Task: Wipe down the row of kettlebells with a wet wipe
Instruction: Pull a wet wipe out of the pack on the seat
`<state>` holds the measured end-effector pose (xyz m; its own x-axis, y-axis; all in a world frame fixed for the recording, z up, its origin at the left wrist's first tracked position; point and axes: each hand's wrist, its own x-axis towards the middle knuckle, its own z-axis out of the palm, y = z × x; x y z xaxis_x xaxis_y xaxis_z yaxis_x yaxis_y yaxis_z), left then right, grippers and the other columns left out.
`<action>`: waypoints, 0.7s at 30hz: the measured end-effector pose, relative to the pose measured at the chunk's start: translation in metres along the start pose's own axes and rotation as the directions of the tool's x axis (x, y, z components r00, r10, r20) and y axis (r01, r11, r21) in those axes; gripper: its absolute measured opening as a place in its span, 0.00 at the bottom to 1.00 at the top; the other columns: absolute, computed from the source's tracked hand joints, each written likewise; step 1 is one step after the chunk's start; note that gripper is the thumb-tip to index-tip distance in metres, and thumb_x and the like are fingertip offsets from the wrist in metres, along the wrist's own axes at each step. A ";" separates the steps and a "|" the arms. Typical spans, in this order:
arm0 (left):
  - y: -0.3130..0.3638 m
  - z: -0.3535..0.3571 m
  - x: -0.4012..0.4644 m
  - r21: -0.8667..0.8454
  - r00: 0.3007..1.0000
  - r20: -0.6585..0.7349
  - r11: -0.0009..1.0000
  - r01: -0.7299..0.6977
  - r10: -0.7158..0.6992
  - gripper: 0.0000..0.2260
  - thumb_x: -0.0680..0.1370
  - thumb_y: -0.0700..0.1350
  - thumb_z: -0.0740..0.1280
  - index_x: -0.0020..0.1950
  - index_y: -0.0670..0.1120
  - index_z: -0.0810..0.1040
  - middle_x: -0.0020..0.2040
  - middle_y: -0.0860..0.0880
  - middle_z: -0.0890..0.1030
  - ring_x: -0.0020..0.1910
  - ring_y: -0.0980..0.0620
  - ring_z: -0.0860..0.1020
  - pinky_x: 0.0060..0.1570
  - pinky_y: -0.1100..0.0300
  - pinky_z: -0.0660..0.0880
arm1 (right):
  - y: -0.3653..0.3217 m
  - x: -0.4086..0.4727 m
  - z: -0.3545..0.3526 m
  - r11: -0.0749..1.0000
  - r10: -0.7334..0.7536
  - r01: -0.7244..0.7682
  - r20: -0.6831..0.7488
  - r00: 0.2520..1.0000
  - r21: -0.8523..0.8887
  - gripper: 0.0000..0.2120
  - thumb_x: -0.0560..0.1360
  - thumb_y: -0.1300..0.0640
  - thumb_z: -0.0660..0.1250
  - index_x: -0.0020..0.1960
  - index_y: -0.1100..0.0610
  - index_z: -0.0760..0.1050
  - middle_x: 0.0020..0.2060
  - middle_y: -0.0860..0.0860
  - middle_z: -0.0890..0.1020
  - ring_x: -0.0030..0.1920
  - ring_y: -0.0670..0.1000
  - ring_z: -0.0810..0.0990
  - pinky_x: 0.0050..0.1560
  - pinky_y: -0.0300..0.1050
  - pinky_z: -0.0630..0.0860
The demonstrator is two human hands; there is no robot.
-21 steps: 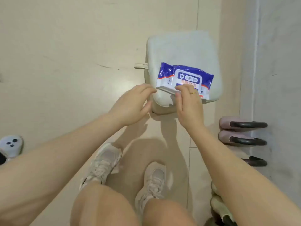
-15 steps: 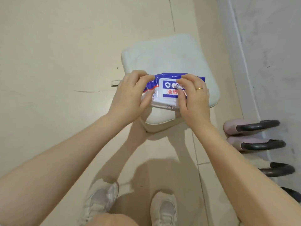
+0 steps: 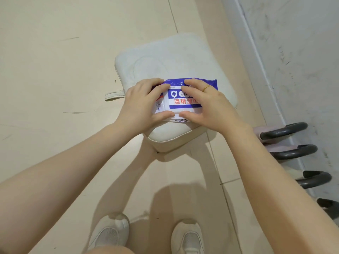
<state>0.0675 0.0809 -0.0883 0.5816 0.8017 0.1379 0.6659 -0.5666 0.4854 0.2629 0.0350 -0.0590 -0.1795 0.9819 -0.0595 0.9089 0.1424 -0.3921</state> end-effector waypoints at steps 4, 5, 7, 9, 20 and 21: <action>0.000 0.000 0.000 0.010 1.000 0.001 1.000 -0.012 0.012 0.33 0.67 0.62 0.63 0.63 0.40 0.75 0.61 0.41 0.78 0.59 0.39 0.76 0.56 0.48 0.70 | -0.003 -0.002 0.006 0.974 -0.167 0.139 -0.148 0.975 -0.180 0.24 0.77 0.45 0.59 0.57 0.65 0.77 0.57 0.61 0.80 0.57 0.61 0.80 0.54 0.49 0.76; 0.001 -0.001 0.001 0.004 1.000 0.020 1.000 -0.011 0.010 0.33 0.66 0.62 0.63 0.64 0.41 0.75 0.61 0.41 0.78 0.59 0.39 0.75 0.56 0.48 0.69 | -0.003 -0.001 0.006 0.970 -0.183 0.140 -0.224 0.957 -0.196 0.27 0.79 0.44 0.52 0.54 0.64 0.79 0.51 0.60 0.83 0.50 0.60 0.83 0.47 0.46 0.78; 0.002 -0.002 0.002 0.006 0.999 0.054 1.000 0.008 -0.009 0.34 0.66 0.61 0.64 0.66 0.43 0.71 0.62 0.43 0.76 0.61 0.40 0.73 0.56 0.50 0.67 | -0.003 0.006 0.005 0.984 -0.131 0.083 -0.327 0.936 -0.157 0.32 0.80 0.43 0.43 0.47 0.61 0.80 0.41 0.57 0.85 0.38 0.58 0.83 0.33 0.46 0.75; 0.002 0.000 0.003 -0.033 0.996 0.059 0.997 0.068 -0.066 0.34 0.66 0.57 0.69 0.68 0.45 0.67 0.61 0.45 0.76 0.61 0.41 0.72 0.53 0.54 0.64 | -0.006 0.016 0.003 0.996 -0.001 -0.036 -0.413 0.911 -0.080 0.28 0.79 0.44 0.47 0.45 0.61 0.80 0.40 0.57 0.83 0.36 0.59 0.81 0.32 0.48 0.75; 0.012 0.002 0.000 -0.215 0.994 0.000 0.971 0.107 -0.109 0.26 0.65 0.57 0.60 0.62 0.53 0.75 0.62 0.47 0.72 0.62 0.46 0.70 0.59 0.53 0.63 | -0.002 0.006 0.014 0.973 0.181 -0.121 -0.321 0.930 0.199 0.11 0.72 0.56 0.60 0.47 0.59 0.77 0.44 0.52 0.81 0.43 0.52 0.76 0.44 0.38 0.67; 0.013 0.002 0.001 -0.221 0.992 -0.010 0.968 0.117 -0.123 0.27 0.64 0.58 0.60 0.62 0.52 0.76 0.61 0.47 0.73 0.62 0.46 0.71 0.59 0.54 0.63 | 0.000 0.003 0.011 0.967 0.162 -0.093 -0.288 0.944 0.239 0.14 0.72 0.53 0.59 0.49 0.59 0.78 0.46 0.51 0.81 0.44 0.49 0.76 0.45 0.36 0.67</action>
<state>0.0777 0.0736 -0.0835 0.4906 0.8671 0.0862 0.6094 -0.4121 0.6773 0.2579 0.0365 -0.0689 0.0866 0.9856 0.1450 0.8053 0.0165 -0.5927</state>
